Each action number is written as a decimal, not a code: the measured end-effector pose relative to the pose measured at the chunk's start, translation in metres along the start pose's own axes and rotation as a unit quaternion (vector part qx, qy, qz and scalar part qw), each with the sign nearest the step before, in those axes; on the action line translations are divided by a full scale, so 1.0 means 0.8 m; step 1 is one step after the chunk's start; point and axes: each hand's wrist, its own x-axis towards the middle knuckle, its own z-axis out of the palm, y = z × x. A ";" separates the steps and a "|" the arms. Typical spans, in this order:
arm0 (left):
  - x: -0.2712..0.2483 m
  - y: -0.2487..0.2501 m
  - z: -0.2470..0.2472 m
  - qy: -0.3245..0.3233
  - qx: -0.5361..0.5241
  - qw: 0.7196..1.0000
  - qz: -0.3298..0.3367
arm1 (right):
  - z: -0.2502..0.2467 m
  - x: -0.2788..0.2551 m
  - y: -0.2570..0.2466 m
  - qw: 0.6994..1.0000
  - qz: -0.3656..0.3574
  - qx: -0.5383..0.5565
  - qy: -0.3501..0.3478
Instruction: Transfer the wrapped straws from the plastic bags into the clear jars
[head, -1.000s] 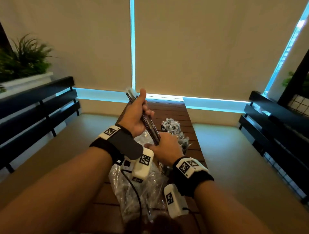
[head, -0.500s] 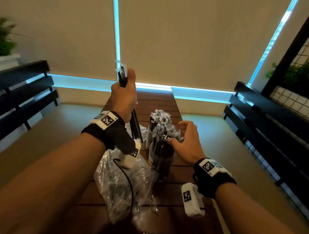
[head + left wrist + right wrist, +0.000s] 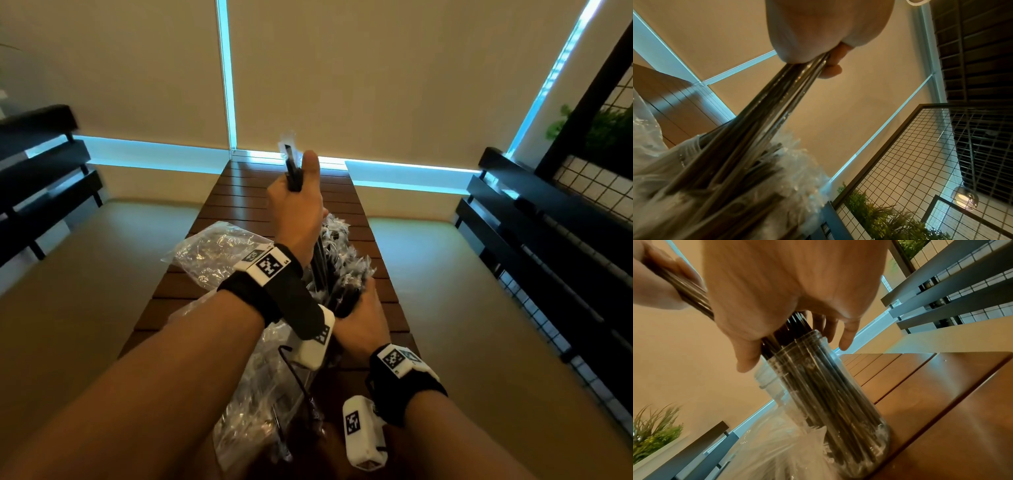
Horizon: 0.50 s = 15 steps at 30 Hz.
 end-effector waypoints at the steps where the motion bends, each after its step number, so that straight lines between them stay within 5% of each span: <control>1: 0.000 -0.006 -0.001 -0.014 0.011 1.000 0.007 | 0.000 0.000 0.000 1.000 0.002 0.004 0.010; 7: -0.027 -0.093 -0.044 -0.155 0.154 0.976 0.010 | -0.009 -0.003 -0.005 1.000 -0.001 0.024 -0.006; 15: -0.044 -0.119 -0.084 -0.184 0.372 0.900 0.134 | -0.004 -0.001 -0.004 0.999 0.000 0.033 0.015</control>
